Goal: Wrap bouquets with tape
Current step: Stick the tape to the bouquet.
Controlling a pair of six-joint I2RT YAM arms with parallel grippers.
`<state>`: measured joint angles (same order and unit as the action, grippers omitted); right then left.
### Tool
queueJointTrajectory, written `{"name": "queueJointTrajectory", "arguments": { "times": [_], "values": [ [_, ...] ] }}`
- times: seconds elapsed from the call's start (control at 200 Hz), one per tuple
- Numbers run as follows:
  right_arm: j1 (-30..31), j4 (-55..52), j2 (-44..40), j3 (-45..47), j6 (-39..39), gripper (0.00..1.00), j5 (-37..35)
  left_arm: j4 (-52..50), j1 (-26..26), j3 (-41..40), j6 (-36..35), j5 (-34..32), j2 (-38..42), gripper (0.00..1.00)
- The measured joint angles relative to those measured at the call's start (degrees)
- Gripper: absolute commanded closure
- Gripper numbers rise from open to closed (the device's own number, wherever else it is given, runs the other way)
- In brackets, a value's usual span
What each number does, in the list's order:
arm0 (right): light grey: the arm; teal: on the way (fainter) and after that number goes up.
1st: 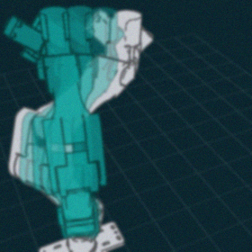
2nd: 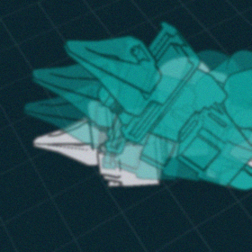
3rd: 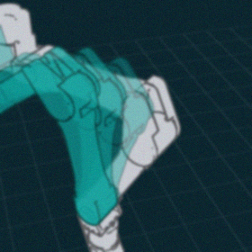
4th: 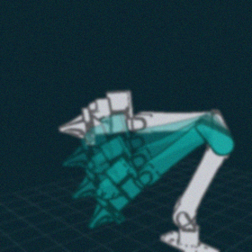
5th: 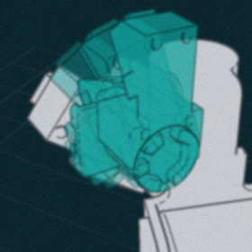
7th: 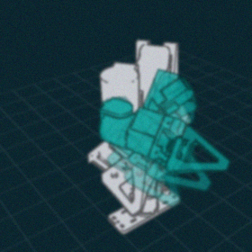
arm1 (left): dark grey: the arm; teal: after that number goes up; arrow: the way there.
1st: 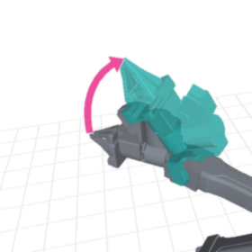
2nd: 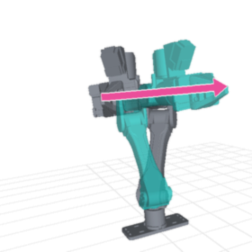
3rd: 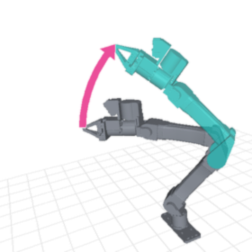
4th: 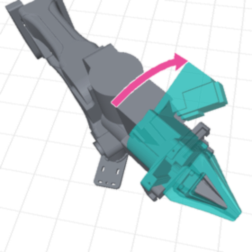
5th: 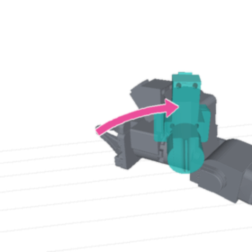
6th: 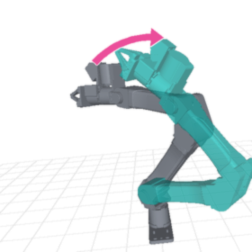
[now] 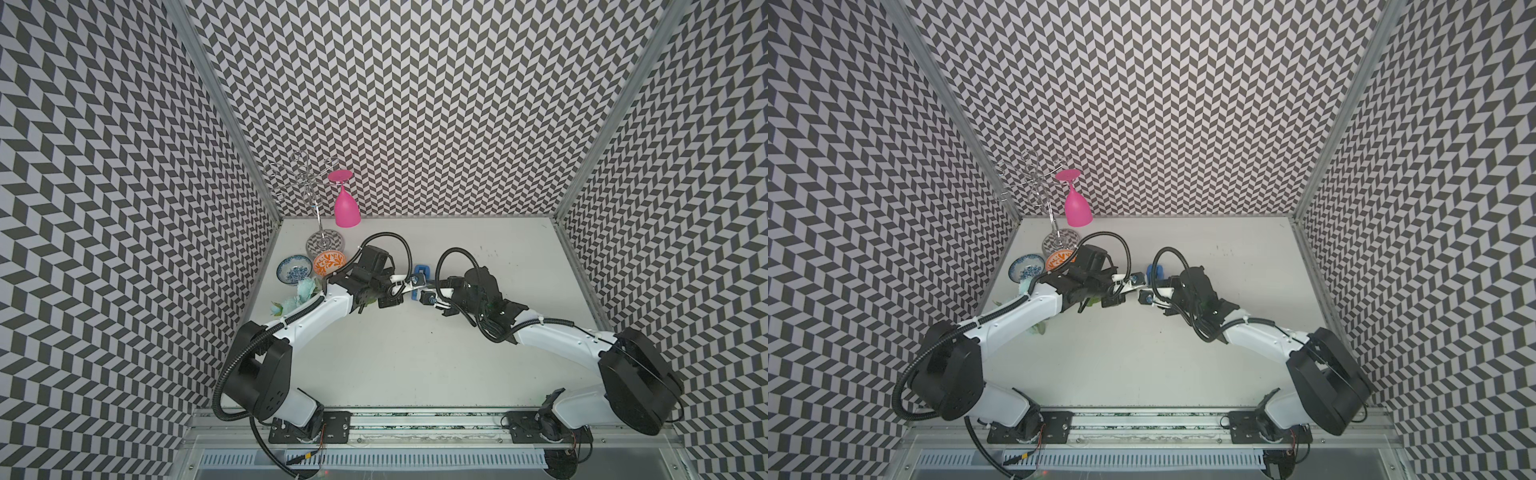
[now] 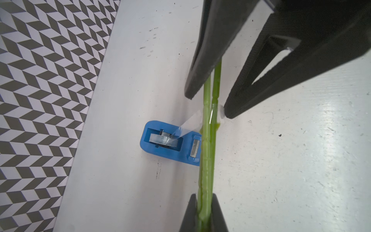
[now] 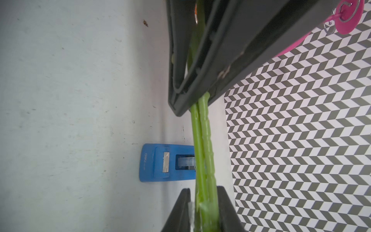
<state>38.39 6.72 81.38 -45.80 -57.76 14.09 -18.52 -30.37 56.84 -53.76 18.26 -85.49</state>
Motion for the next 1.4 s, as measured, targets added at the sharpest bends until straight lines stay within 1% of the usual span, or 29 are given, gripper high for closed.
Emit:
{"name": "queueJointTrajectory", "arguments": {
  "times": [0.14, 0.275, 0.406, 0.576, 0.706, 0.991, 1.197, 1.307, 1.397],
  "values": [
    [0.0, 4.2, 0.5, 0.5, 0.1, 0.64, -1.8, -0.9, 0.0, 2.0, 0.0, 0.9, -0.2, 1.0],
    [0.1, 10.1, 0.5, 4.2, -0.3, 0.64, -3.3, -1.8, 0.1, 3.3, 0.0, 2.2, -0.8, 1.0],
    [0.1, 13.0, 0.5, 7.1, -1.1, 0.63, -5.0, -3.0, 0.3, 3.4, 0.0, 2.8, -0.8, 1.0],
    [0.4, 15.7, 0.5, 7.7, -1.6, 0.64, -6.9, -3.6, 0.4, 3.4, 0.0, 3.2, -0.8, 1.0],
    [1.2, 17.6, 0.5, 7.8, -2.3, 0.62, -8.3, -3.8, 0.5, 3.4, 0.0, 3.3, -0.8, 1.0],
    [3.9, 20.0, 0.5, 9.4, -6.0, 0.62, -10.9, -4.5, 0.5, 4.2, 0.0, 4.0, -0.9, 1.0],
    [4.7, 20.8, 1.4, 9.4, -7.4, 0.67, -13.3, -5.5, 0.5, 4.2, 0.0, 5.0, -0.9, 1.0],
    [5.3, 20.8, 2.5, 9.4, -8.3, 0.68, -14.7, -6.1, 0.6, 4.2, 0.0, 5.4, -0.9, 1.0],
    [5.7, 21.2, 3.6, 9.4, -9.3, 0.72, -16.0, -6.4, 0.6, 4.2, 0.0, 5.6, -0.9, 1.0]
  ]
}}
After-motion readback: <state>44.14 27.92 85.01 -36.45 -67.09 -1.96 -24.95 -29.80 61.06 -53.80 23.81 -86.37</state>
